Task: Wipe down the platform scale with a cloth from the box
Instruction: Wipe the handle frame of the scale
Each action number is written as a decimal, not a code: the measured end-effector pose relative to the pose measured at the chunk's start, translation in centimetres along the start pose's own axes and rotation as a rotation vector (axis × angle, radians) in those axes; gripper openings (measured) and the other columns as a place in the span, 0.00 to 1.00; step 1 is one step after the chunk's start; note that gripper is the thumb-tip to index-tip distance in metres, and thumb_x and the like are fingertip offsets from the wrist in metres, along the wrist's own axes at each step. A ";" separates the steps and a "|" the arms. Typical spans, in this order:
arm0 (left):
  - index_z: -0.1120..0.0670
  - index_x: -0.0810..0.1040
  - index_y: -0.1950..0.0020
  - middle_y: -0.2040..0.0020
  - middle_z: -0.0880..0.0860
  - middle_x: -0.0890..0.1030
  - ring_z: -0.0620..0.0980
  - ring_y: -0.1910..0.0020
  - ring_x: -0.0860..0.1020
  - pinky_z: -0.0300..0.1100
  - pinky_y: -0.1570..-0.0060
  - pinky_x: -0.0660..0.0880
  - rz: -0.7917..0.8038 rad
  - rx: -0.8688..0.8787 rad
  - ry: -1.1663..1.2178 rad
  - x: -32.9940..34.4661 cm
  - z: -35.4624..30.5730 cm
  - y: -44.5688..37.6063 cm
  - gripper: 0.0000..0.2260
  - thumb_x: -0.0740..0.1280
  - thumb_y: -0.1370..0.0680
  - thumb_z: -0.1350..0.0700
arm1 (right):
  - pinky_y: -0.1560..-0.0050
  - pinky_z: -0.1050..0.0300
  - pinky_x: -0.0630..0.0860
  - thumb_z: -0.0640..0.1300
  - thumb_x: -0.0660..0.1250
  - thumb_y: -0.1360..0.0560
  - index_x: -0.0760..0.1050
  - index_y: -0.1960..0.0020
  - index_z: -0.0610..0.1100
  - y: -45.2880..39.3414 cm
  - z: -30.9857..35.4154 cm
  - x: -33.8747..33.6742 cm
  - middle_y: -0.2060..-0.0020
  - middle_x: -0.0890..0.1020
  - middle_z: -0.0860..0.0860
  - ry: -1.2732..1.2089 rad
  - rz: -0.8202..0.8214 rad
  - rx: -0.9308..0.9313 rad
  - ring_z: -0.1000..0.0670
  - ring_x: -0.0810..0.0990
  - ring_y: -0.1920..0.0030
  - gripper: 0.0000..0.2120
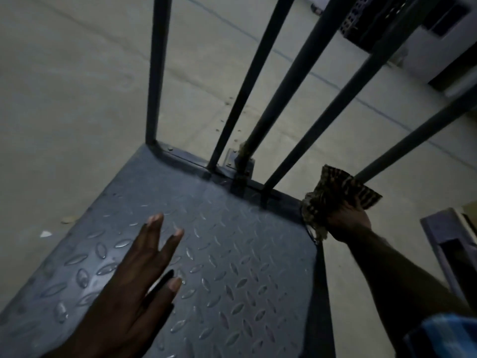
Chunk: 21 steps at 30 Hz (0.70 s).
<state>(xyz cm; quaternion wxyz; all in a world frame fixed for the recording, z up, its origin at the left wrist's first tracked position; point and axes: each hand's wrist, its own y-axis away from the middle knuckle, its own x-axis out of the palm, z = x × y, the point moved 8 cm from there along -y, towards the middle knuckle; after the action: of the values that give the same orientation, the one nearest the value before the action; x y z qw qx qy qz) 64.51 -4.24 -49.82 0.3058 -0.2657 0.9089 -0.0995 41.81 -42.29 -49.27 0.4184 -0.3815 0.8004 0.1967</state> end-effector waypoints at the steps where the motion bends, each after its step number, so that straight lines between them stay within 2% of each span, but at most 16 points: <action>1: 0.43 0.58 0.23 0.21 0.44 0.54 0.46 0.22 0.52 0.36 0.28 0.55 -0.038 -0.010 0.024 0.0 0.3 0.2 0.26 0.53 0.20 0.38 | 0.28 0.34 0.49 0.51 0.54 0.22 0.67 0.28 0.43 0.2 0.3 1.5 0.29 0.67 0.37 0.007 0.091 0.021 0.33 0.61 0.28 0.24; 3: 0.42 0.57 0.23 0.21 0.44 0.54 0.46 0.22 0.52 0.34 0.28 0.53 -0.043 -0.007 0.018 0.3 0.3 0.2 0.25 0.52 0.20 0.38 | 0.31 0.28 0.59 0.56 0.43 0.20 0.62 0.28 0.44 0.3 1.1 4.2 0.30 0.69 0.36 -0.083 0.255 0.018 0.32 0.64 0.28 0.27; 4: 0.41 0.56 0.23 0.21 0.44 0.53 0.46 0.22 0.51 0.34 0.28 0.52 -0.039 -0.006 -0.002 0.3 0.3 0.4 0.26 0.52 0.20 0.38 | 0.32 0.30 0.62 0.59 0.40 0.20 0.62 0.27 0.44 0.0 0.8 5.7 0.30 0.69 0.37 -0.158 0.259 0.060 0.33 0.65 0.28 0.30; 6: 0.40 0.56 0.23 0.21 0.43 0.52 0.46 0.22 0.51 0.34 0.28 0.51 -0.056 -0.032 -0.004 0.0 0.5 0.6 0.26 0.52 0.20 0.37 | 0.27 0.36 0.57 0.66 0.39 0.21 0.62 0.25 0.44 -0.3 -0.3 5.9 0.25 0.64 0.41 -0.342 0.311 0.225 0.38 0.61 0.25 0.36; 7: 0.39 0.55 0.23 0.21 0.42 0.52 0.45 0.22 0.51 0.33 0.28 0.51 -0.057 -0.036 0.009 0.0 0.4 0.6 0.26 0.52 0.20 0.36 | 0.26 0.41 0.54 0.66 0.42 0.20 0.61 0.24 0.44 -0.3 0.0 4.5 0.23 0.60 0.43 -0.398 0.351 0.294 0.39 0.58 0.24 0.35; 9: 0.38 0.54 0.23 0.21 0.41 0.51 0.43 0.22 0.49 0.31 0.28 0.52 -0.037 -0.052 0.028 -0.3 -0.1 0.5 0.26 0.52 0.21 0.36 | 0.25 0.47 0.49 0.60 0.49 0.17 0.58 0.23 0.41 -0.1 1.3 2.8 0.22 0.56 0.44 -0.579 0.346 0.395 0.40 0.55 0.23 0.30; 10: 0.36 0.54 0.24 0.21 0.39 0.50 0.42 0.22 0.49 0.33 0.27 0.53 -0.043 -0.058 0.039 -0.6 -0.3 0.4 0.26 0.53 0.22 0.36 | 0.24 0.48 0.47 0.58 0.49 0.17 0.59 0.24 0.40 0.4 2.6 1.2 0.23 0.57 0.44 -0.632 0.336 0.403 0.41 0.55 0.23 0.29; 12: 0.34 0.52 0.24 0.22 0.36 0.48 0.40 0.22 0.47 0.41 0.29 0.53 -0.035 -0.068 0.053 -1.0 -0.7 0.2 0.27 0.55 0.23 0.38 | 0.25 0.45 0.47 0.67 0.40 0.20 0.67 0.28 0.43 0.8 4.5 -0.1 0.26 0.65 0.43 -0.641 0.221 0.370 0.40 0.60 0.25 0.36; 13: 0.33 0.52 0.25 0.22 0.35 0.47 0.40 0.22 0.46 0.43 0.30 0.52 -0.027 -0.079 0.064 -1.2 -0.8 0.1 0.27 0.55 0.24 0.38 | 0.25 0.43 0.49 0.69 0.39 0.22 0.70 0.31 0.46 1.3 5.5 -1.1 0.30 0.69 0.43 -0.630 0.183 0.345 0.40 0.62 0.27 0.37; 14: 0.31 0.51 0.25 0.22 0.34 0.46 0.39 0.23 0.45 0.43 0.29 0.52 -0.024 -0.090 0.069 -1.3 -0.9 -0.1 0.27 0.54 0.24 0.37 | 0.26 0.42 0.51 0.67 0.43 0.21 0.70 0.31 0.47 1.6 6.1 0.0 0.31 0.69 0.43 -0.669 0.212 0.359 0.40 0.64 0.28 0.33; 16: 0.29 0.48 0.27 0.23 0.32 0.44 0.36 0.23 0.42 0.42 0.29 0.50 -0.003 -0.120 0.076 -1.2 -1.2 -0.7 0.28 0.52 0.25 0.35 | 0.26 0.41 0.55 0.60 0.47 0.18 0.69 0.29 0.47 2.1 6.5 2.4 0.29 0.69 0.41 -0.749 0.279 0.418 0.39 0.65 0.28 0.26; 18: 0.28 0.45 0.27 0.24 0.32 0.41 0.36 0.24 0.40 0.42 0.28 0.48 0.024 -0.114 0.064 -0.7 -1.5 -1.4 0.27 0.51 0.25 0.34 | 0.26 0.38 0.53 0.64 0.41 0.21 0.66 0.26 0.44 2.5 8.6 0.3 0.27 0.66 0.38 -0.873 0.356 0.399 0.36 0.62 0.26 0.34; 19: 0.28 0.44 0.27 0.23 0.33 0.40 0.36 0.24 0.39 0.43 0.27 0.48 0.040 -0.106 0.049 -0.3 -1.7 -1.9 0.27 0.51 0.23 0.35 | 0.25 0.38 0.51 0.64 0.39 0.23 0.62 0.24 0.42 2.4 9.5 -0.8 0.25 0.63 0.38 -0.870 0.365 0.317 0.36 0.60 0.25 0.38; 21: 0.28 0.43 0.27 0.22 0.37 0.39 0.38 0.24 0.37 0.45 0.25 0.46 0.077 -0.095 0.006 0.8 -1.5 -3.3 0.26 0.51 0.22 0.37 | 0.24 0.41 0.51 0.58 0.44 0.21 0.57 0.22 0.40 2.7 11.8 -4.3 0.23 0.59 0.42 -0.926 0.408 0.252 0.41 0.56 0.24 0.33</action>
<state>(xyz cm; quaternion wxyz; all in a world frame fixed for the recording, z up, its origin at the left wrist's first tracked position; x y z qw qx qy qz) 64.44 -7.46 -47.87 0.2939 -0.2443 0.9230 -0.0453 47.38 -31.15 -52.50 0.7244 -0.0376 0.6071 0.3245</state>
